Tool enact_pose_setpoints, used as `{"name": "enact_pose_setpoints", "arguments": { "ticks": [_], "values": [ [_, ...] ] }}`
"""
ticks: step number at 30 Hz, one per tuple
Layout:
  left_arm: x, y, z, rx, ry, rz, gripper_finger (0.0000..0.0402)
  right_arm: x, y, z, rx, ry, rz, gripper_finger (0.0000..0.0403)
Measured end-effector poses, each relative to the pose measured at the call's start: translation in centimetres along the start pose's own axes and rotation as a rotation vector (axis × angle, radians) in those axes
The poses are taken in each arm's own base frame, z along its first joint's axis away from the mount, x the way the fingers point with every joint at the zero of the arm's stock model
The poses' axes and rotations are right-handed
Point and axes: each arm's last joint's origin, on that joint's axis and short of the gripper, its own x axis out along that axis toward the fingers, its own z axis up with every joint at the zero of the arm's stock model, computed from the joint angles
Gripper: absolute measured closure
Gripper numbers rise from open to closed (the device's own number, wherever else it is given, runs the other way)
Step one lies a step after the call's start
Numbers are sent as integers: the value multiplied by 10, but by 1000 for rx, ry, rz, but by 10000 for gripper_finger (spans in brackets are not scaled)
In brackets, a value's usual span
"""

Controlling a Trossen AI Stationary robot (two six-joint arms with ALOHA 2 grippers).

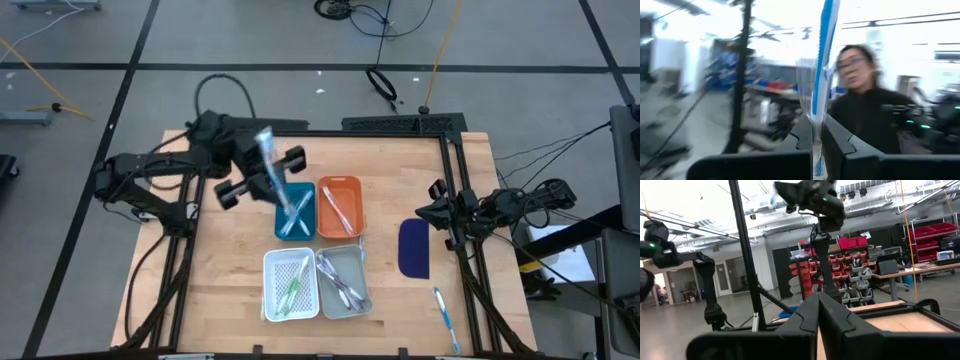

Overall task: Pick & Place Toothbrushes
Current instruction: Put the blue toothbrush into the blue bin

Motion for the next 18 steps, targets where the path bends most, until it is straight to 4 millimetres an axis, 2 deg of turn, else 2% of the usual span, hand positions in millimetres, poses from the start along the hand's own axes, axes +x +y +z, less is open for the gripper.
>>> {"name": "enact_pose_setpoints", "arguments": {
  "ticks": [6, 11, 14, 18],
  "values": [
    [23, -19, -2, 54, -44, -97, 396, 0, 0, 0, -12, 1, 0, 403],
    [30, -21, -6, 19, -61, -61, 394, 0, 0, 0, -12, 0, 0, 403],
    [34, -16, -16, -114, -19, 14, 396, 0, 0, 0, 3, 0, 0, 403],
    [42, -12, -45, -399, 114, 193, 395, 0, 0, 0, 37, 0, 0, 403]
  ]
}}
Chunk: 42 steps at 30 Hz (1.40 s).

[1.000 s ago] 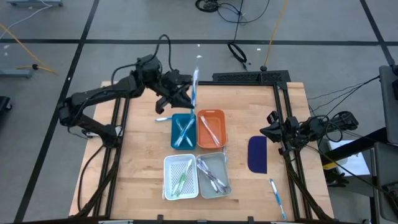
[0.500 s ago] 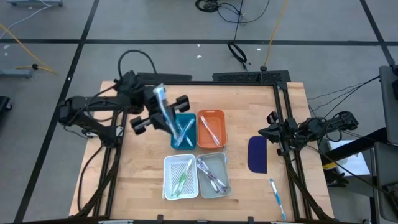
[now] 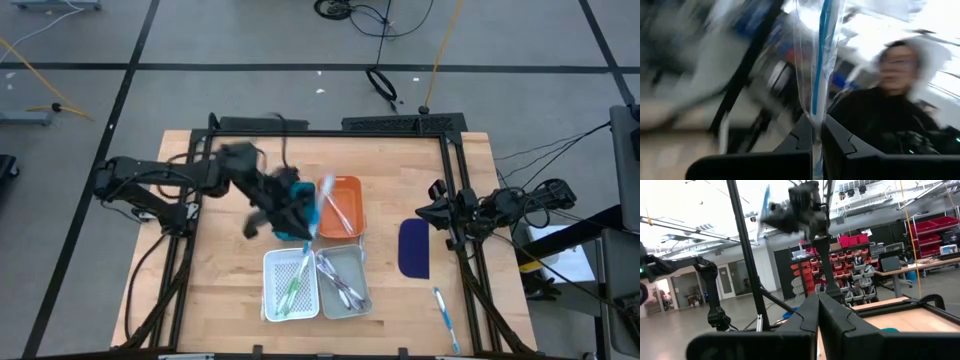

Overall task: Pick & Place Toothbrushes
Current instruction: Put the blue toothbrush into the blue bin

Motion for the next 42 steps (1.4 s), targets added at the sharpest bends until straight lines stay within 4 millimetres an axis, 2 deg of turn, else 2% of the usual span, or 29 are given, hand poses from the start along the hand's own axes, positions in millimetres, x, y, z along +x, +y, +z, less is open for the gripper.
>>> {"name": "enact_pose_setpoints", "arguments": {
  "ticks": [6, 11, 17, 21, 24, 27, 34, 42],
  "values": [
    [5, 11, -48, -355, 237, 376, 396, 0, 0, 0, 2, 0, 0, 403],
    [0, 9, -77, -520, 372, 656, 397, 0, 0, 0, 30, 0, 0, 403],
    [-17, 11, -95, -633, 393, 1057, 396, 0, 0, 0, 46, 0, 0, 403],
    [-29, 19, -93, -706, 272, 1254, 396, 0, 0, 0, 55, 0, 0, 403],
    [-37, 28, -87, -742, 182, 1332, 395, 0, 0, 0, 55, 0, 0, 403],
    [-41, 43, -90, -786, 178, 1387, 397, 0, 0, 0, 55, 0, 0, 403],
    [-39, 91, -112, -859, 309, 1483, 397, 0, 0, 1, 59, -15, 3, 403],
    [-49, 129, -130, -929, 503, 1467, 396, 0, 0, 2, 60, -16, 2, 403]
  ]
}}
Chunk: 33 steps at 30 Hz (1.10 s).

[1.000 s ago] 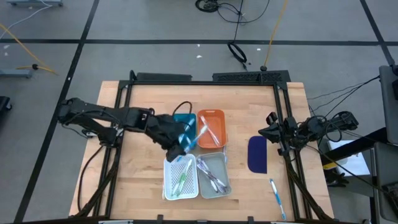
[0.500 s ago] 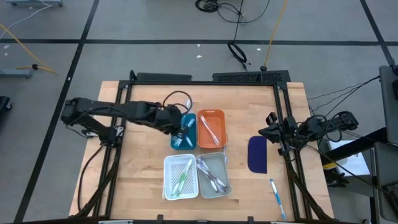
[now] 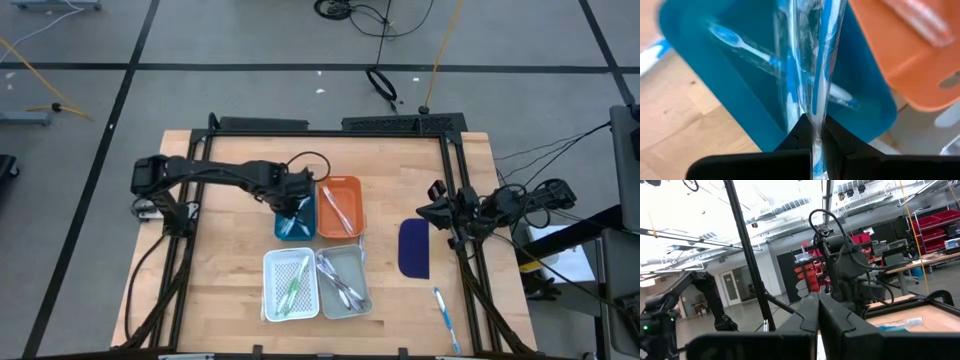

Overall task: Pick & Place Toothbrushes
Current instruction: Put the blue toothbrush into the blue bin

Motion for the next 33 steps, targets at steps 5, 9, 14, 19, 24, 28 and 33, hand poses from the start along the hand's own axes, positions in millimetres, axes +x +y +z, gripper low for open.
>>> {"name": "enact_pose_setpoints", "arguments": {
  "ticks": [5, 9, 14, 19, 24, 28, 33],
  "values": [
    [9, 1, 3, 30, 44, 9, 389, 0, 0, 0, 26, 0, 0, 403],
    [8, 4, 1, 48, 64, 34, 393, 0, 0, 0, 21, 0, 0, 403],
    [8, 5, 1, 70, 80, 28, 391, 0, 0, 0, 20, 0, 0, 403],
    [9, 5, 0, 67, 116, 11, 396, 0, 0, 0, 18, 1, 0, 403],
    [9, 6, -1, 64, 143, 7, 391, 0, 0, 0, 18, 1, 0, 403],
    [14, 9, -3, 40, 146, 25, 396, 0, 0, 0, 18, 1, 0, 403],
    [22, 13, -5, 14, 170, 9, 387, 0, 0, 0, 18, 1, 0, 403]
  ]
}}
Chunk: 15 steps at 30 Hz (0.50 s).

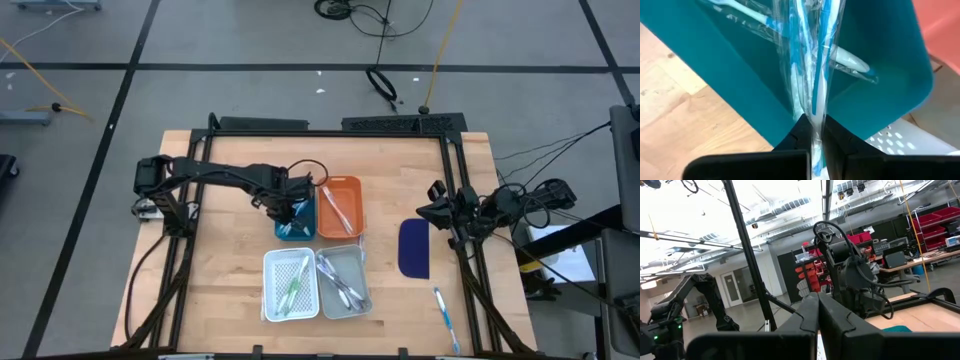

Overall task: Pick & Place Toothbrushes
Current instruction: Put the blue toothbrush into the blue bin

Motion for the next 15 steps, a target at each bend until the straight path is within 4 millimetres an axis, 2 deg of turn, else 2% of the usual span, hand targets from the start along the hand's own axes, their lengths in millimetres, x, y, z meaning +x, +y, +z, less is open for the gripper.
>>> {"name": "enact_pose_setpoints", "arguments": {
  "ticks": [15],
  "values": [
    [1, 4, 6, 8, 3, -25, 393, 0, 0, 0, 0, 0, 0, 403]
  ]
}}
